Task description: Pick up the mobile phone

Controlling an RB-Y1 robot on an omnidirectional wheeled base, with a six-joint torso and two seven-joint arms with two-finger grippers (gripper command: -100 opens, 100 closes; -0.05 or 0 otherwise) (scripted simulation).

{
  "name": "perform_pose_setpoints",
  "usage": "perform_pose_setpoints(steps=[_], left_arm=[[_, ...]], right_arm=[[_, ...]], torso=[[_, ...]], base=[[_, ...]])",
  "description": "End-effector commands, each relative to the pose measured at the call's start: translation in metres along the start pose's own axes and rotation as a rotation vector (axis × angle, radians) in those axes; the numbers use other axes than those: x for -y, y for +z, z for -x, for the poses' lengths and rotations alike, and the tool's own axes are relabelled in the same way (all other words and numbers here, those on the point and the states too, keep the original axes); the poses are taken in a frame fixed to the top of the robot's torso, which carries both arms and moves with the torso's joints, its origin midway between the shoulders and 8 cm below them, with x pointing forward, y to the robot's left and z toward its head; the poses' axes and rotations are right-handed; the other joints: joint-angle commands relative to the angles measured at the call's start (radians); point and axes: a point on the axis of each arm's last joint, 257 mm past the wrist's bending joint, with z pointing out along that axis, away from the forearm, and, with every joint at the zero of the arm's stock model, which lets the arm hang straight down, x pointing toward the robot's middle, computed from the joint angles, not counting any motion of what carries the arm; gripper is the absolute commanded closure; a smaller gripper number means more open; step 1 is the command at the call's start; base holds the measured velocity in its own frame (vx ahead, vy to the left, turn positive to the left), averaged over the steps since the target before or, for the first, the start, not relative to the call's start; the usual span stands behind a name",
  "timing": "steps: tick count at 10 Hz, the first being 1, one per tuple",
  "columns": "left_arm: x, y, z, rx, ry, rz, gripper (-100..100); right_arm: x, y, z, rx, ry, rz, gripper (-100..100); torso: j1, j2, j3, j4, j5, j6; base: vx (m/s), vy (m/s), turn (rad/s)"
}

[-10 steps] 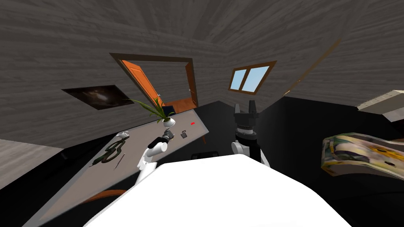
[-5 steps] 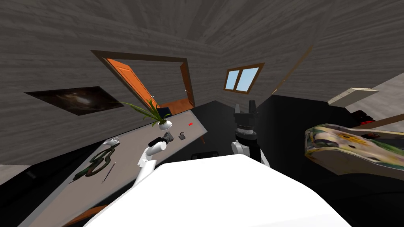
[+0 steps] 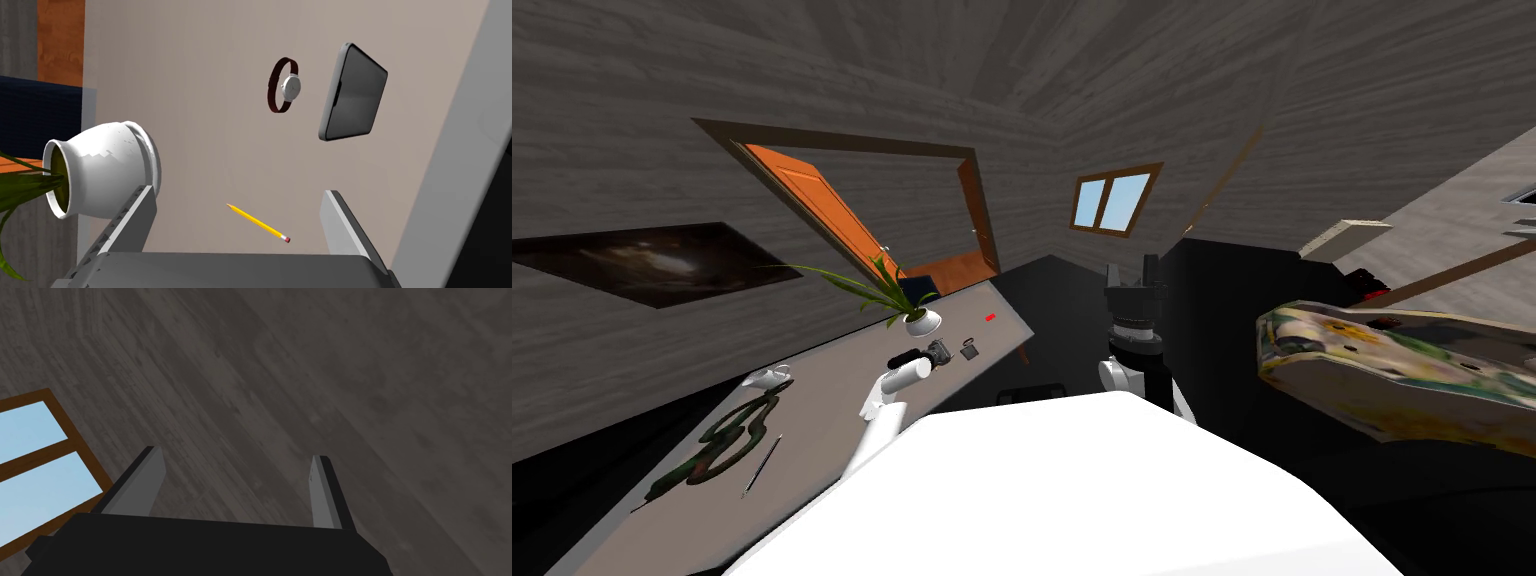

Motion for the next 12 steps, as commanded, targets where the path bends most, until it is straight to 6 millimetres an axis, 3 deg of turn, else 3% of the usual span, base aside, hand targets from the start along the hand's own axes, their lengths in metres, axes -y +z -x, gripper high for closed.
perform_pose_setpoints(steps=[1,12], left_arm=[[-0.009,0.005,0.01,0.023,-0.031,0.055,-100],[-0.067,0.005,0.059,0.133,-0.179,0.385,-100]], right_arm=[[0.0,0.0,0.0,0.0,0.0,0.0,0],[0.0,0.0,0.0,0.0,0.0,0.0,0]], torso=[[0.0,0.0,0.0,0.0,0.0,0.0],[0.0,0.0,0.0,0.0,0.0,0.0]], base=[[-0.004,0.025,-0.216],[-0.003,0.023,-0.149]])
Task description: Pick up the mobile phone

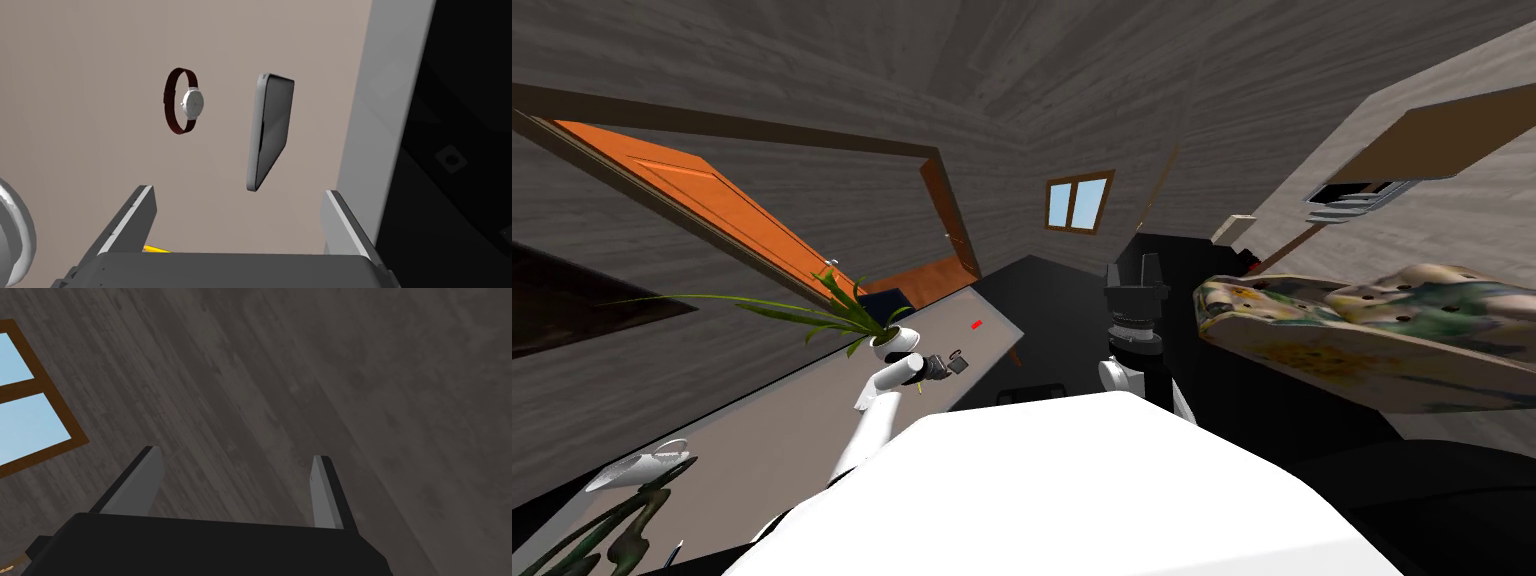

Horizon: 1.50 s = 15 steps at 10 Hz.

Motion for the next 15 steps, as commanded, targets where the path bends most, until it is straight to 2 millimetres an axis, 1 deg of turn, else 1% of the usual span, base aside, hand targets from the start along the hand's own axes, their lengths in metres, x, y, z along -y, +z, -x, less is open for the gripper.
perform_pose_setpoints(steps=[1,4,8,9,10,11,12,15], left_arm=[[-0.007,0.002,0.007,0.014,-0.017,0.045,-100],[-0.016,0.0,0.021,0.039,-0.058,0.126,-100],[-0.025,-0.009,0.04,0.074,-0.116,0.23,-100],[-0.025,-0.011,0.043,0.079,-0.124,0.244,-100],[-0.024,-0.009,0.04,0.075,-0.118,0.232,-100],[-0.025,-0.01,0.04,0.076,-0.119,0.236,0],[-0.032,-0.001,0.039,0.075,-0.119,0.235,-100],[-0.043,0.011,0.038,0.074,-0.118,0.234,-100]], right_arm=[[0.0,0.0,0.0,0.0,0.0,0.0,0],[0.0,0.0,0.0,0.0,0.0,0.0,0],[0.0,0.0,0.0,0.0,0.0,0.0,0],[0.0,0.0,0.0,0.0,0.0,0.0,0],[0.0,0.0,0.0,0.0,0.0,0.0,0],[0.0,0.0,0.0,0.0,0.0,0.0,0],[0.0,0.0,0.0,0.0,0.0,0.0,0],[0.0,0.0,0.0,0.0,0.0,0.0,0]], torso=[[0.0,0.0,0.0,0.0,0.0,0.0],[-0.001,0.0,0.0,0.0,0.0,-0.001],[0.0,0.0,0.0,0.0,0.0,0.0],[0.0,0.0,0.0,0.0,0.0,-0.001],[0.0,0.0,0.0,0.0,0.0,-0.001],[-0.001,0.0,0.0,0.0,0.0,-0.001],[-0.002,0.0,0.0,0.0,0.0,-0.001],[0.0,-0.002,-0.001,0.0,0.0,-0.001]], base=[[-0.004,0.025,-0.113],[-0.005,0.016,-0.113],[-0.007,0.023,-0.167],[-0.005,0.019,-0.087],[-0.002,0.009,-0.012],[0.0,0.0,0.0],[0.011,0.016,-0.001],[0.02,0.023,-0.002]])
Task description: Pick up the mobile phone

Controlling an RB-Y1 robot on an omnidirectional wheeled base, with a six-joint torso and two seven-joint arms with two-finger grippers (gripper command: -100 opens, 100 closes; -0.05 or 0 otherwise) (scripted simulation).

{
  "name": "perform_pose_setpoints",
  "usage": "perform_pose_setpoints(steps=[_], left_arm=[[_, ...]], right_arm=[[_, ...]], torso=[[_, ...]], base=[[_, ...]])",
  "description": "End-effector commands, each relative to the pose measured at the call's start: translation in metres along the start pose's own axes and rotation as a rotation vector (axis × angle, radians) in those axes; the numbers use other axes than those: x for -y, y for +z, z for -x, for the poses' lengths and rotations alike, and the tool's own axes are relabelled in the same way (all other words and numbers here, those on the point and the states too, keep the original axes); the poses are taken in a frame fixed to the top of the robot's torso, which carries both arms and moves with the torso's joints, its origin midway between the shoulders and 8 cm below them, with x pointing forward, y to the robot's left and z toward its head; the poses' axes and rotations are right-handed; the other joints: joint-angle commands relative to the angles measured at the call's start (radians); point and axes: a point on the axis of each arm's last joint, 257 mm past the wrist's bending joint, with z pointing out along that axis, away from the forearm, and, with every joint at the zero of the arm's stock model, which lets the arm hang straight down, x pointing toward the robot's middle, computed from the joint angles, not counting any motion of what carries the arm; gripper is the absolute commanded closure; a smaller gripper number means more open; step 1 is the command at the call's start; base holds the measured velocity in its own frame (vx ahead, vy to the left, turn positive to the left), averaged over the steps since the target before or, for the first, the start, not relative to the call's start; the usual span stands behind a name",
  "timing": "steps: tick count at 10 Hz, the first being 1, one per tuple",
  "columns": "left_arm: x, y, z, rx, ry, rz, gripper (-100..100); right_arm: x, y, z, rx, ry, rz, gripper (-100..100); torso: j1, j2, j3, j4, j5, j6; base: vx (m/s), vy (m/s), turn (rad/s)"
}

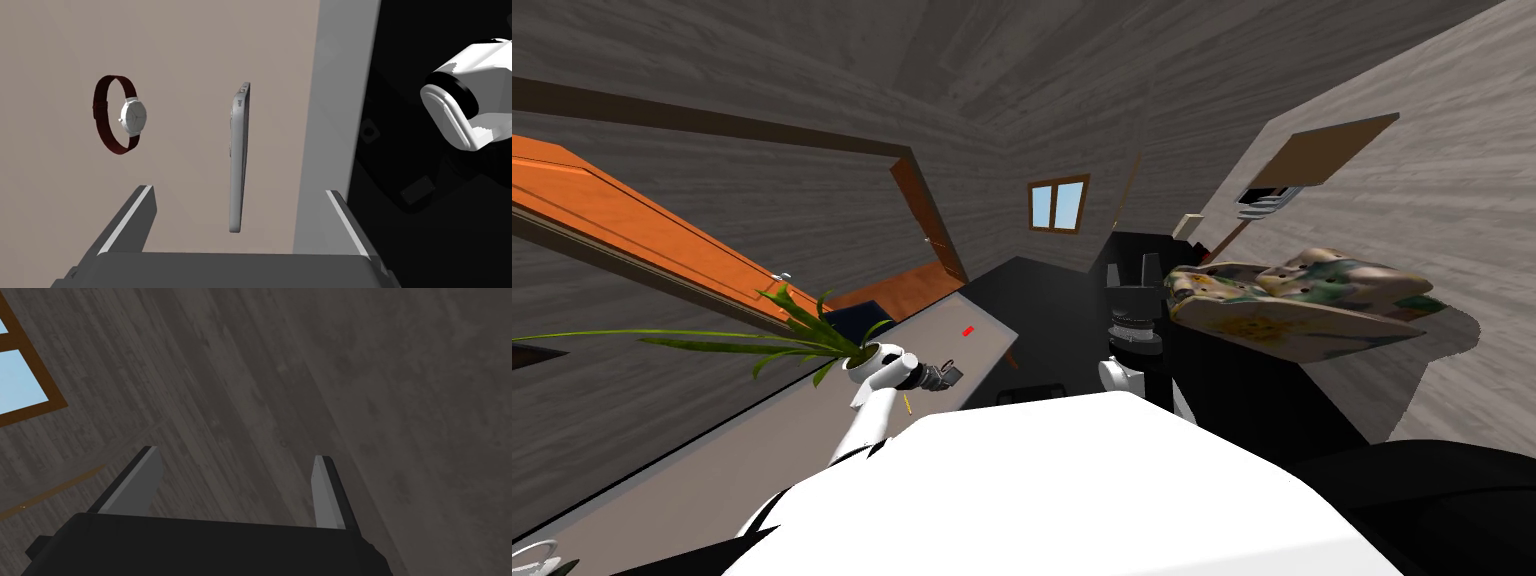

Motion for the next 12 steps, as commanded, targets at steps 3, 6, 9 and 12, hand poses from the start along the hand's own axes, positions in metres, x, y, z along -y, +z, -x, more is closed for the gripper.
perform_pose_setpoints(steps=[3,6,9,12], left_arm=[[0.0,0.001,0.0,0.0,0.001,-0.002,100],[-0.001,0.001,0.0,0.0,-0.001,0.001,100],[0.007,-0.013,0.0,0.001,-0.001,-0.001,100],[0.009,-0.016,0.001,0.001,-0.001,-0.001,0]], right_arm=[[0.0,0.0,0.0,0.0,0.0,0.0,0],[0.0,0.0,0.0,0.0,0.0,0.0,0],[0.0,0.0,0.0,0.0,0.0,0.0,0],[0.0,0.0,0.0,0.0,0.0,0.0,0]], torso=[[-0.001,0.001,0.001,0.0,0.0,0.0],[-0.001,0.001,0.001,0.0,0.0,0.0],[-0.001,0.002,0.001,0.001,-0.001,0.0],[-0.001,0.002,0.001,0.001,-0.001,0.0]], base=[[0.003,0.003,-0.001],[0.0,0.0,0.0],[-0.013,-0.016,0.0],[-0.009,-0.01,0.002]])
